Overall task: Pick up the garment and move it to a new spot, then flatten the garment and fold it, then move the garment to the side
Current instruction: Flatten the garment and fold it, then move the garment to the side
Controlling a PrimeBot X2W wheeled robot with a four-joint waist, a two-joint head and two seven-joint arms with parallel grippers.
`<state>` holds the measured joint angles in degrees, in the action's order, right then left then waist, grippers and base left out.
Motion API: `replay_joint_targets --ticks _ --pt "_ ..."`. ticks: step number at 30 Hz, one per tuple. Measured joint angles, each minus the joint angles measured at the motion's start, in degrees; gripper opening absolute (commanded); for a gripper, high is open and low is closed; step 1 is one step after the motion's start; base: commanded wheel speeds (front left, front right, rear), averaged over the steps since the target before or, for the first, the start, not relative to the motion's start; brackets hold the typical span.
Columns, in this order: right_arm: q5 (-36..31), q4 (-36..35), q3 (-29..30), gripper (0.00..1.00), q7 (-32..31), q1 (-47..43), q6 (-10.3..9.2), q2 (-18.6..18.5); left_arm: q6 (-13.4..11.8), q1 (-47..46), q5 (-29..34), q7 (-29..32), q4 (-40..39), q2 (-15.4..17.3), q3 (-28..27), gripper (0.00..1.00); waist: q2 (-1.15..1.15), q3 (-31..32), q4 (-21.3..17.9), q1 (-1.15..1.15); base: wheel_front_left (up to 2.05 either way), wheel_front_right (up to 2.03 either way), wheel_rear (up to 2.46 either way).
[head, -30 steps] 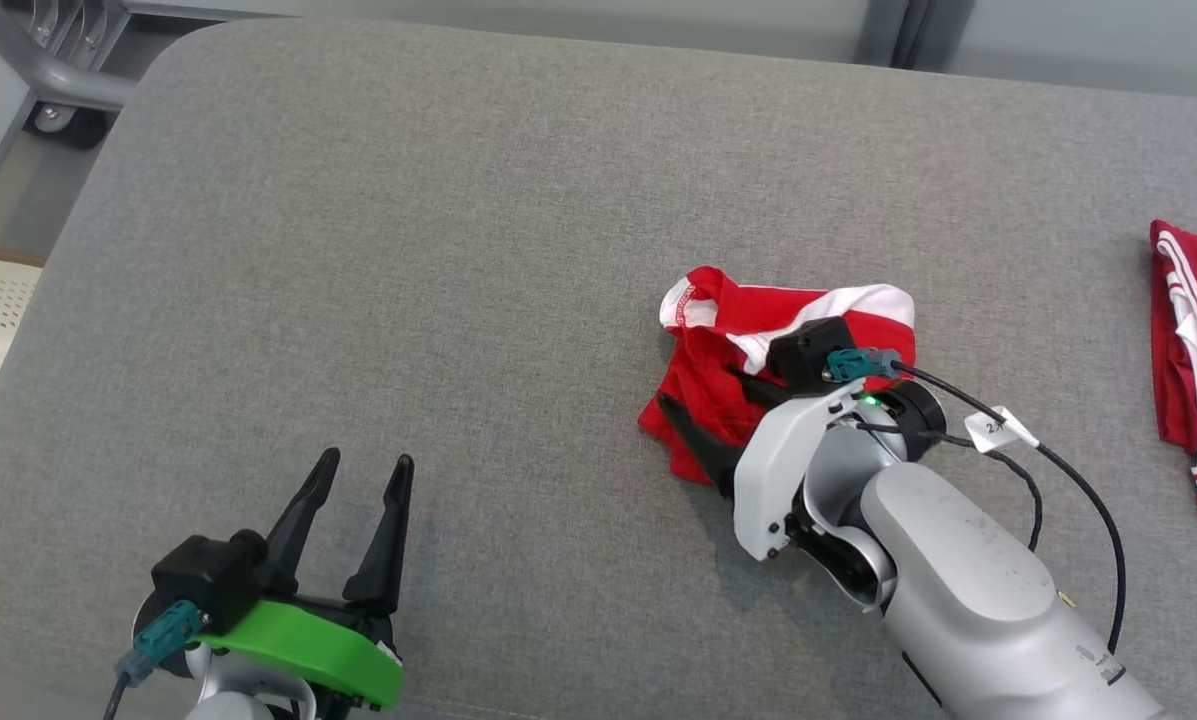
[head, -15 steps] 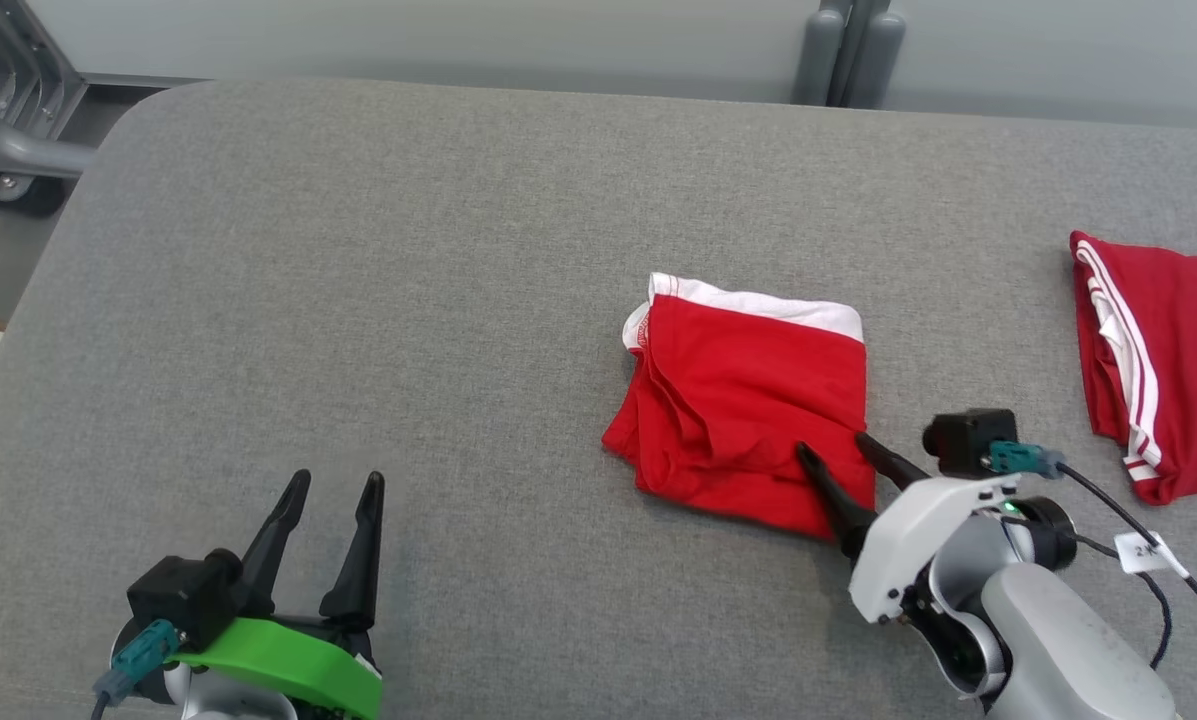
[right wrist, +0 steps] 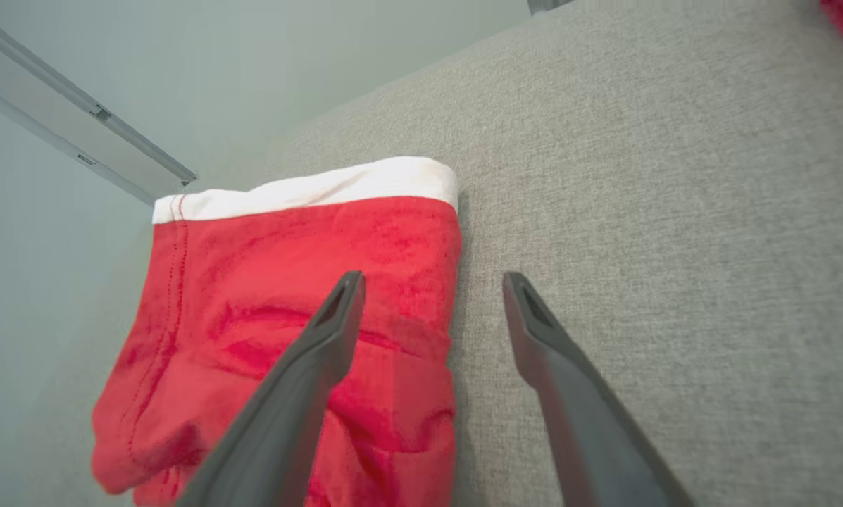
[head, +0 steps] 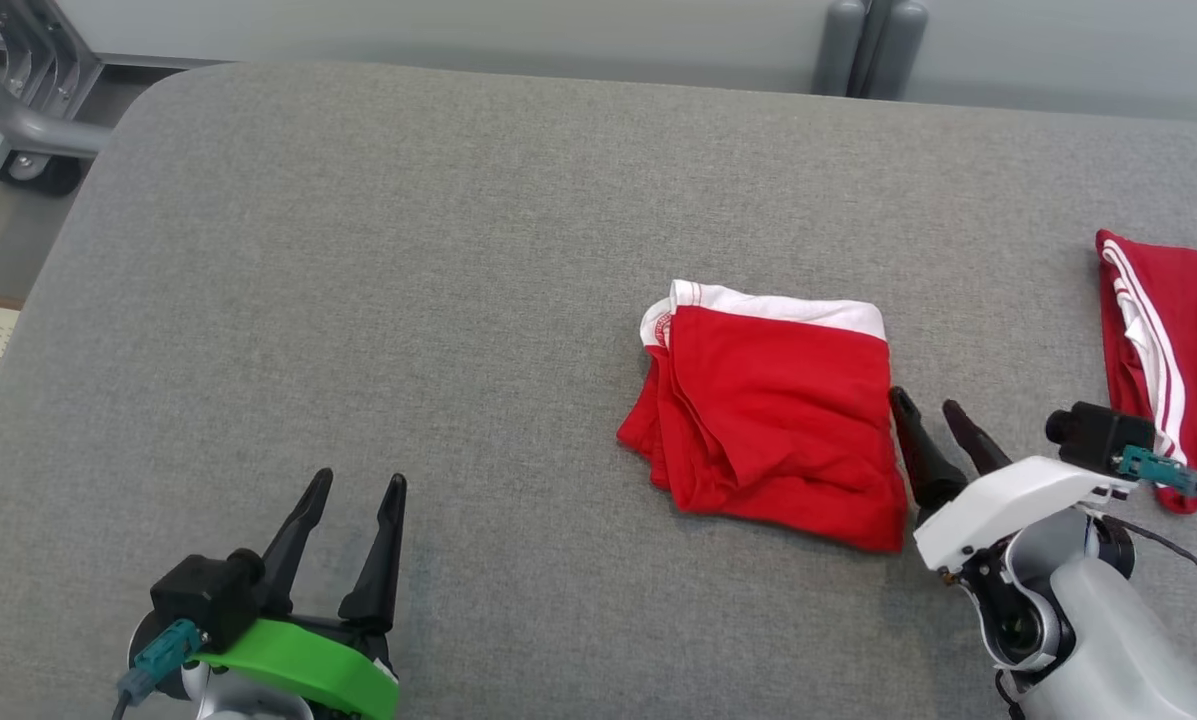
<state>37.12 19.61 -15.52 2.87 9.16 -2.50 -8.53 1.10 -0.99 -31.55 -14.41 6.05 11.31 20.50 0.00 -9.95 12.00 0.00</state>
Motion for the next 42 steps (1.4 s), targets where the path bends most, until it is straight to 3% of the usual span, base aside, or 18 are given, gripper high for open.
replay_joint_targets --ticks 4,9,13,14,15,16,21,25,30,32,33,34,35,42 --pt "2.8 0.4 2.0 1.00 -0.2 0.0 0.48 -0.2 0.0 0.0 0.0 0.0 0.2 0.0 -0.1 1.00 0.00 -0.1 1.2 0.00 0.00 0.00 0.00" --pt "6.1 3.3 1.1 1.00 -3.8 0.0 3.24 0.0 0.0 0.0 0.0 0.0 0.2 0.0 -0.2 1.00 0.00 -0.3 2.3 0.00 0.00 0.00 0.00" --pt "6.2 5.8 0.6 1.00 -5.2 0.8 3.47 -0.8 0.2 0.0 0.0 0.0 0.2 -0.1 -0.3 1.00 0.00 -0.5 2.7 0.00 0.00 0.00 0.00" --pt "6.2 6.2 0.7 0.45 -5.3 1.5 3.65 -1.0 0.2 0.0 0.0 0.0 0.2 -0.1 -0.3 1.00 0.00 -0.6 2.7 0.00 0.00 0.00 0.00" --pt "6.3 6.4 0.9 0.12 -5.5 2.2 4.33 -1.0 0.2 0.0 0.0 0.0 0.2 -0.1 -0.4 1.00 0.00 -0.6 2.8 0.00 0.00 0.00 0.00" --pt "6.7 6.5 1.1 0.00 -5.5 2.8 4.72 -0.9 0.2 0.0 0.0 0.0 0.2 -0.1 -0.4 1.00 0.00 -0.7 2.8 0.00 0.00 0.00 0.00" --pt "5.4 5.2 -0.5 0.00 -6.5 7.0 7.13 -2.9 0.2 0.0 0.0 0.0 0.3 -0.1 -1.9 1.00 0.00 -0.4 2.3 0.00 0.00 0.00 0.00" --pt "4.0 1.8 -0.5 0.00 -8.7 9.7 7.97 -8.7 0.2 0.0 0.0 0.0 0.3 -0.3 -2.5 1.00 0.00 0.1 1.4 0.00 0.00 0.00 0.00" --pt "3.3 -0.5 2.8 0.00 -13.3 10.7 7.77 -17.3 0.2 0.1 0.0 0.0 -0.3 -0.4 -3.1 1.00 0.00 0.3 0.0 0.00 0.00 0.00 0.00" --pt "4.9 -0.1 5.8 0.00 -15.2 10.7 6.78 -19.2 0.3 0.1 0.0 0.0 -0.4 -0.6 -2.9 1.00 0.00 0.2 -0.6 0.00 0.00 0.00 0.00" --pt "6.0 -0.1 6.5 0.35 -15.7 10.6 6.69 -19.6 0.5 0.1 0.0 0.0 -0.4 -0.7 -2.6 1.00 0.00 0.1 -0.7 0.00 0.00 0.00 0.00" --pt "6.9 -0.2 6.6 0.84 -16.2 10.5 6.71 -19.5 0.5 0.1 0.0 0.0 -0.4 -1.0 -2.4 1.00 0.00 0.1 -0.8 0.00 0.00 0.00 0.00" --pt "7.7 -0.2 6.4 1.00 -16.9 10.2 6.89 -19.0 0.5 0.1 0.0 0.0 -0.5 -1.2 -2.3 1.00 0.00 -0.1 -0.9 0.00 0.00 0.00 0.00" --pt "8.6 -0.9 3.2 1.00 -18.8 7.6 7.30 -14.9 0.9 0.0 0.1 0.0 -0.7 -1.0 -1.9 1.00 0.00 -1.7 -0.5 0.00 0.00 0.00 0.00"
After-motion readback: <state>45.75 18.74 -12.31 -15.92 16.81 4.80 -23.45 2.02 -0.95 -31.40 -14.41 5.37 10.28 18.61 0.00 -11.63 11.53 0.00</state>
